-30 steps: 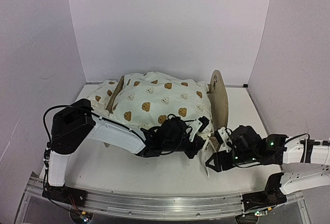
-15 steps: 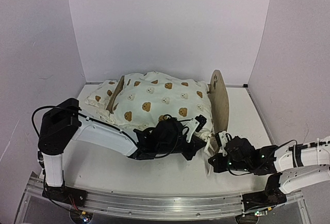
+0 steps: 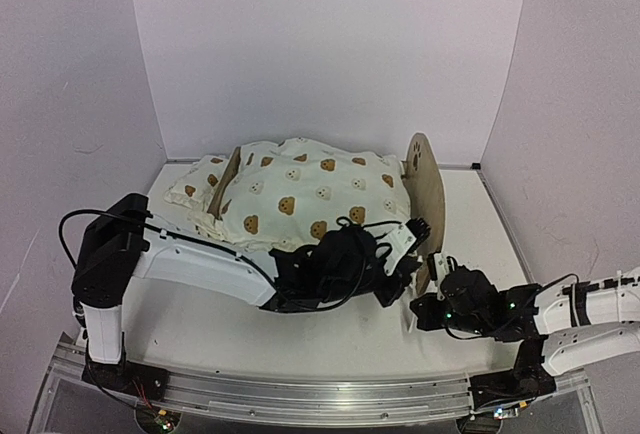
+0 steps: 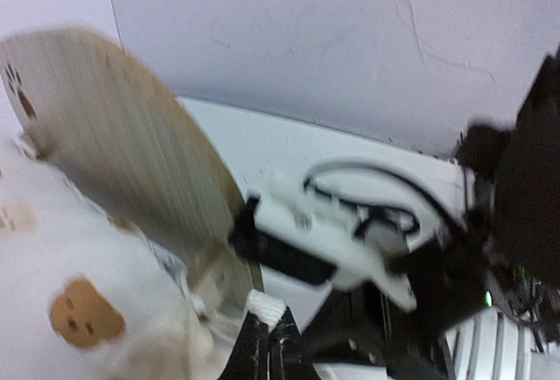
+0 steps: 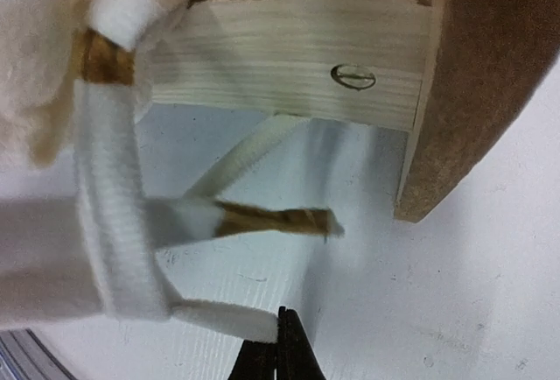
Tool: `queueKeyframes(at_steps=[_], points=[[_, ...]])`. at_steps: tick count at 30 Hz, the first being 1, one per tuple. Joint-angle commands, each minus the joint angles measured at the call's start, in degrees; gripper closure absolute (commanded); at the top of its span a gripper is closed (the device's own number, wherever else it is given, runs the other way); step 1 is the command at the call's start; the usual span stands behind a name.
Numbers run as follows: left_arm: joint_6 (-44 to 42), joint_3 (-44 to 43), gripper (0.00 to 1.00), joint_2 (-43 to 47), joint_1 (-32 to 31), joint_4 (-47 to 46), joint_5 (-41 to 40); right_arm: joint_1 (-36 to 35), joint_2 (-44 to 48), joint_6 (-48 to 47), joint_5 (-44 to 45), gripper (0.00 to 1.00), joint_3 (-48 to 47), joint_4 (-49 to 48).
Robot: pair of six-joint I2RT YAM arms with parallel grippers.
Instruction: Set up the pet bed
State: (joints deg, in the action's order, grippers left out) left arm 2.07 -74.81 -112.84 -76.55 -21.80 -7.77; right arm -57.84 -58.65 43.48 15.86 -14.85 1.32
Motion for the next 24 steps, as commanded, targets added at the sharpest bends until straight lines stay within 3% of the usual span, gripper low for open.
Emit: queueKeyframes(at_steps=[1,6,10,16,24], points=[[-13.02,-15.72,1.00,-4.03,1.73,-4.57,-6.27,-0.20,-1.67,2.32,-0.32,1.00,0.92,-0.76],[-17.17,-28.59,1.00,-14.28,4.99,-4.76,-4.00,-2.30,-3.28,10.43,-0.56,1.00,5.31,-7.52],[-21.07,-38.85,1.00,-22.25,7.02,-7.14,-6.43,-5.73,-10.40,17.44,0.84,1.00,7.10,-12.23],[-21.77,-36.28,1.00,-19.53,8.22,-19.97,-5.85,-9.37,-16.89,20.95,1.96,1.00,5.72,-13.63],[-23.63,-33.55,1.00,-15.52,8.18,-29.77,-9.36,-9.23,-4.31,21.44,10.61,1.00,6.37,-1.80]])
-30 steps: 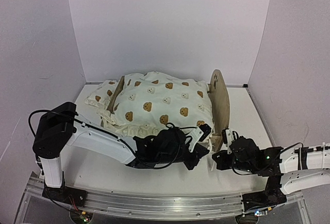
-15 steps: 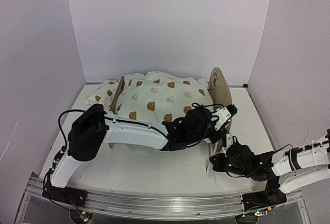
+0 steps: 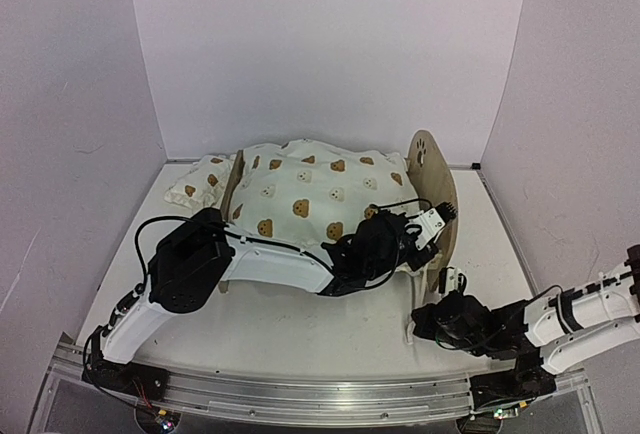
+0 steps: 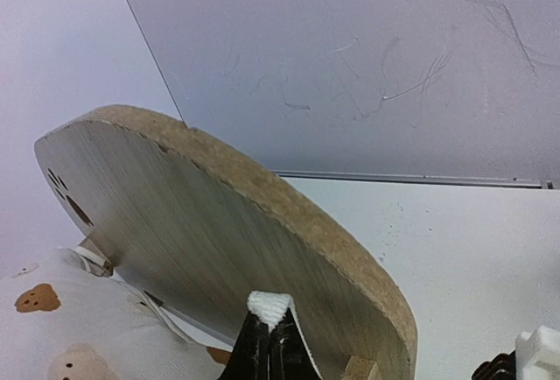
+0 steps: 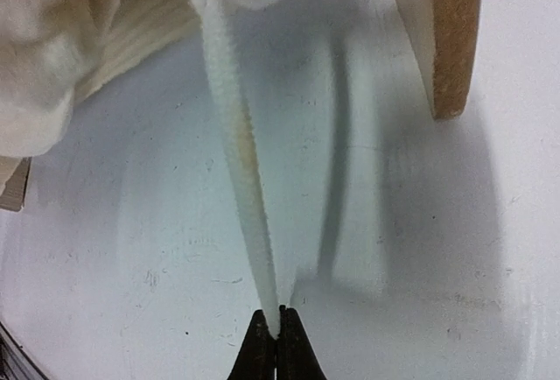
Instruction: Set up the pet bed
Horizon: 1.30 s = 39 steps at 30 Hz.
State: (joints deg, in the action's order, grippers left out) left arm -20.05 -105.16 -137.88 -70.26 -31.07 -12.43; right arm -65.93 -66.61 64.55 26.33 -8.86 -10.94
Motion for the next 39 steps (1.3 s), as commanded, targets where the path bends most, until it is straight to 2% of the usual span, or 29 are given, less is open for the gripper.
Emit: queueKeyframes(at_steps=[1,15,19,24,26,27,29,32,35,39], points=[[-1.52,-3.84,1.00,9.36,1.90,-21.66,-4.87,-1.05,3.38,0.15,0.38,1.00,0.00,10.88],[-10.00,-14.40,1.00,7.17,1.26,-23.36,1.99,-1.05,-10.35,1.95,-4.05,1.00,0.99,0.61],[-8.90,-9.41,1.00,9.55,1.28,-23.40,1.04,-1.04,-7.33,1.15,-3.53,1.00,0.86,1.41],[-4.54,-0.69,1.00,10.78,1.27,-23.60,-0.40,-0.96,0.23,-2.84,-0.57,1.00,-0.74,9.26],[-2.36,2.19,1.00,11.11,1.33,-23.52,-0.47,-0.95,3.14,-3.74,0.66,0.74,-3.86,17.91],[-1.36,3.65,1.00,11.31,1.27,-23.56,-0.57,-0.95,5.10,-4.33,1.24,0.66,-5.58,21.67],[0.98,7.08,0.94,12.31,1.27,-23.62,-0.60,-0.95,9.84,-6.22,1.84,0.57,-8.45,28.83],[4.45,12.01,0.66,14.88,0.89,-23.54,0.92,-0.95,17.13,-10.13,2.85,0.45,-13.25,37.67],[7.16,16.74,0.52,18.62,-0.05,-23.49,5.23,-0.95,22.31,-16.13,4.74,0.36,-19.59,45.27],[10.76,22.69,0.37,24.82,-1.74,-23.04,10.09,-0.95,24.03,-23.50,8.64,0.25,-27.79,53.13]])
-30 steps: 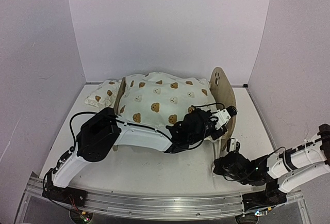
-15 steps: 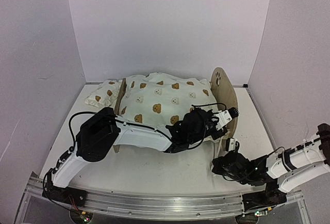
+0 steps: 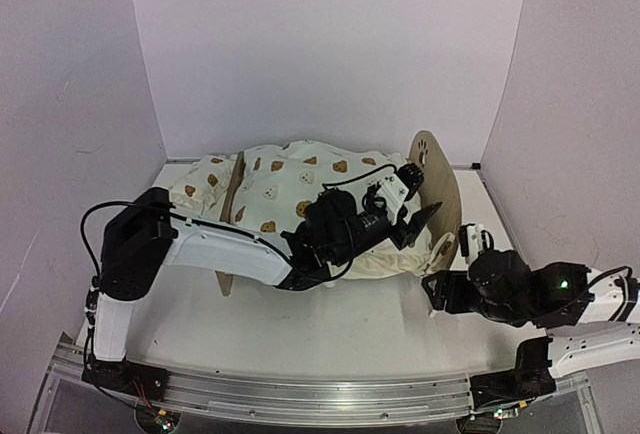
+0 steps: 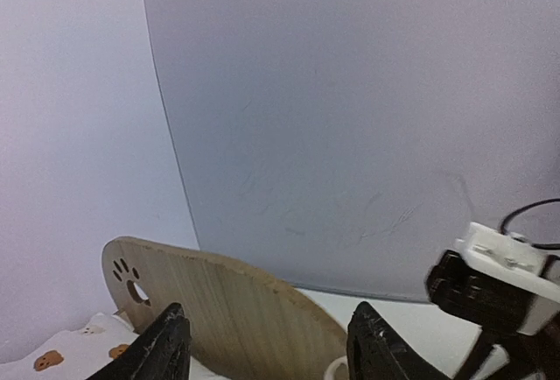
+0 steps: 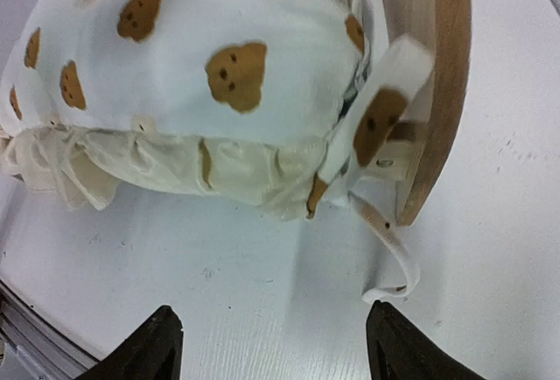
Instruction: Set up the pet bed
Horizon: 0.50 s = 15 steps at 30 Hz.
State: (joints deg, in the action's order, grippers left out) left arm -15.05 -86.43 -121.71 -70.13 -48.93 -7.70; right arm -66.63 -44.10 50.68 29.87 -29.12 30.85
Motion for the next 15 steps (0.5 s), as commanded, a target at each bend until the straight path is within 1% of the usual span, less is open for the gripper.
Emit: queueKeyframes(at_steps=[1,2,3,5,6,8,11,12,14,15], points=[[7.89,5.58,0.33,10.38,-1.89,-4.34,6.98,-0.25,1.61,-11.32,6.35,0.24,-9.37,12.42],[9.34,7.11,0.20,12.43,-1.85,-2.87,9.02,-0.18,1.64,-12.70,7.48,0.24,-10.84,13.41],[10.59,9.11,0.14,15.00,-1.84,-1.03,10.41,-0.12,1.58,-14.12,8.84,0.24,-12.30,14.32],[12.98,11.18,0.11,18.71,-1.82,4.09,11.23,0.72,1.11,-16.62,10.17,0.23,-14.28,14.69],[13.68,12.19,0.09,20.49,-1.85,7.88,11.81,1.67,0.62,-17.46,9.90,0.26,-15.30,14.80],[15.98,14.85,0.09,24.15,-1.75,11.55,12.70,4.85,-0.87,-18.59,7.17,0.35,-17.26,14.90],[18.84,19.74,0.09,28.96,-1.76,14.01,14.02,10.26,-3.58,-19.23,2.28,0.50,-19.15,14.37],[19.74,20.75,0.09,29.95,-1.81,14.89,14.53,12.08,-4.34,-18.94,0.90,0.51,-19.47,14.01],[21.73,22.49,0.10,31.56,-1.85,16.41,15.22,14.21,-6.40,-17.16,-3.68,0.59,-19.82,12.88],[23.01,23.32,0.10,32.10,-1.78,16.55,15.18,15.06,-7.49,-15.98,-5.46,0.60,-19.87,12.20]])
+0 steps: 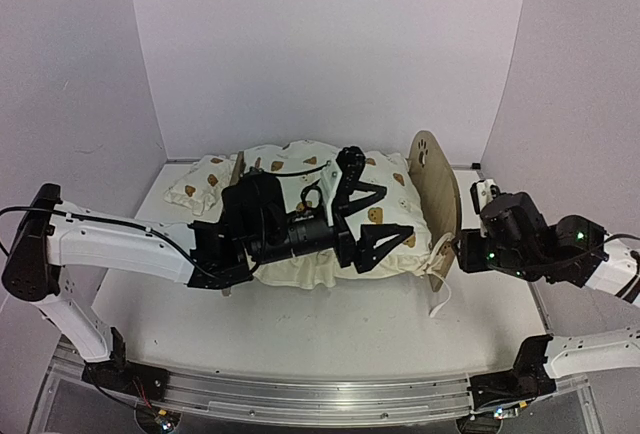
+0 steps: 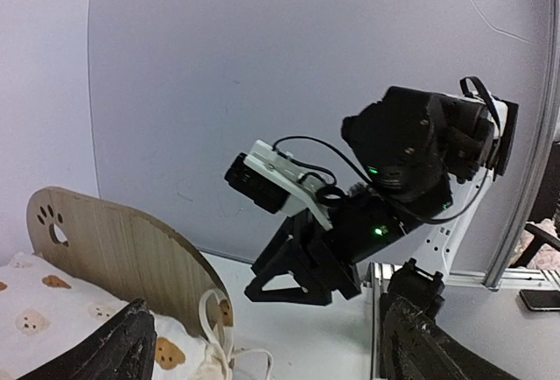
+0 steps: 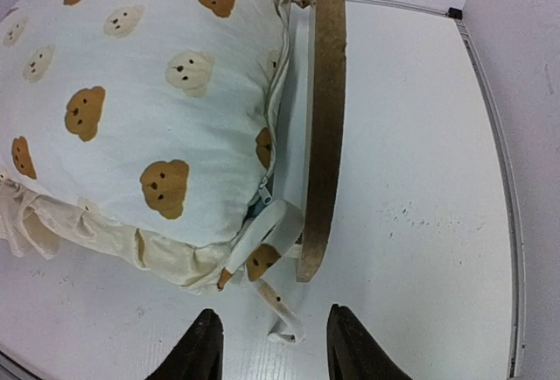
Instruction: Set up the pet bed
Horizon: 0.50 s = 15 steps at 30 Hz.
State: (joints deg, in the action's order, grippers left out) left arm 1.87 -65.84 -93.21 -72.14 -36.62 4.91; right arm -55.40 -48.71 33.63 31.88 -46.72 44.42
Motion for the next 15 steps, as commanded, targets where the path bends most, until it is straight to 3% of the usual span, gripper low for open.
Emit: queueKeyframes(at_steps=[1,5,11,13,15], points=[[7.49,3.72,0.11,4.05,0.21,4.33,2.63,4.42,-4.25,2.31,-8.56,0.60,-2.38,-2.07],[10.37,6.05,0.12,5.02,0.18,4.40,4.64,5.01,-8.82,5.31,-10.39,0.63,-3.33,-3.39],[11.85,7.60,0.13,6.52,-0.18,4.37,6.64,5.88,-12.03,7.96,-7.47,0.58,-2.61,-6.20],[11.55,8.04,0.13,7.37,-0.40,4.39,6.50,5.91,-12.19,9.59,-3.88,0.62,-1.17,-8.17],[11.26,8.75,0.13,8.44,-0.50,4.38,6.28,5.91,-11.77,12.22,0.31,0.73,0.74,-9.35]])
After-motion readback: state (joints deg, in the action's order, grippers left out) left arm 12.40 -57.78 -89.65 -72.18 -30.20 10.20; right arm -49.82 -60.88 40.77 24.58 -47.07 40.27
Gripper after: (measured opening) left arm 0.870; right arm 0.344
